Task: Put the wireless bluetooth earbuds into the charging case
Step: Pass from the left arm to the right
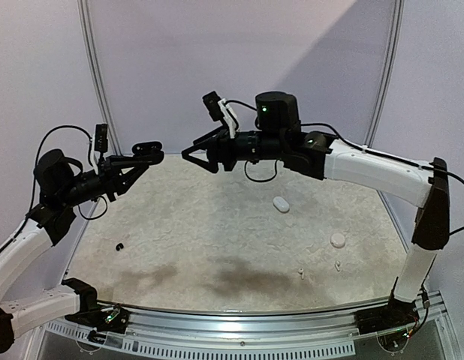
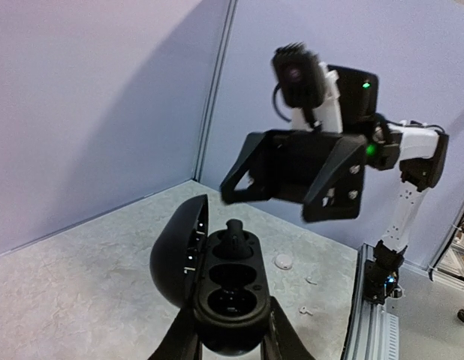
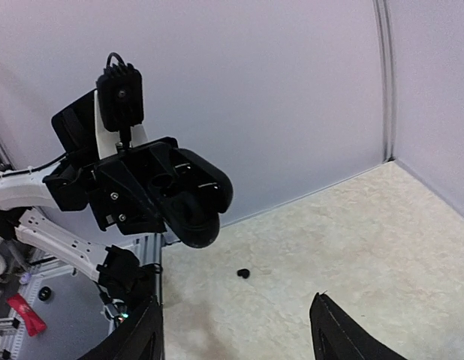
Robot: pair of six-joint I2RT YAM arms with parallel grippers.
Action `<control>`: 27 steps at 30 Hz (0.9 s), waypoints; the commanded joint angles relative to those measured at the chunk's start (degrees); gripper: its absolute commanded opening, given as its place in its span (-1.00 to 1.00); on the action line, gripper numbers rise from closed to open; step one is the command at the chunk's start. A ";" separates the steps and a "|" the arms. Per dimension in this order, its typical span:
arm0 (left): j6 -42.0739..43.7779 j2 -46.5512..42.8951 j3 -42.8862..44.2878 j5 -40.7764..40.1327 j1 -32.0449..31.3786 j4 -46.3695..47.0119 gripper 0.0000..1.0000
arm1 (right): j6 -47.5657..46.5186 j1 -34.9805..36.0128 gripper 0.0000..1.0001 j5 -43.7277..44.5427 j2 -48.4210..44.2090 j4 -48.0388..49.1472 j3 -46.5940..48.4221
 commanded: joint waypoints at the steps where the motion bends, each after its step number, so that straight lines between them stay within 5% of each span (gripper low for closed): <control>1: -4.21 -1.85 -0.19 3.39 0.40 3.82 -1.00 | 12.32 1.57 0.37 -8.73 4.82 14.03 0.17; 7: -9.16 -0.92 1.08 6.71 0.10 9.42 -1.00 | 12.07 3.78 0.29 -10.28 6.96 21.44 0.71; 22: -11.61 1.25 3.24 6.73 -5.60 12.76 -1.00 | 14.38 4.19 -0.25 -12.34 10.18 24.08 3.67; 27: -11.82 1.31 3.11 6.68 -5.72 12.61 -1.00 | 14.04 4.16 -0.23 -12.06 9.38 24.60 2.68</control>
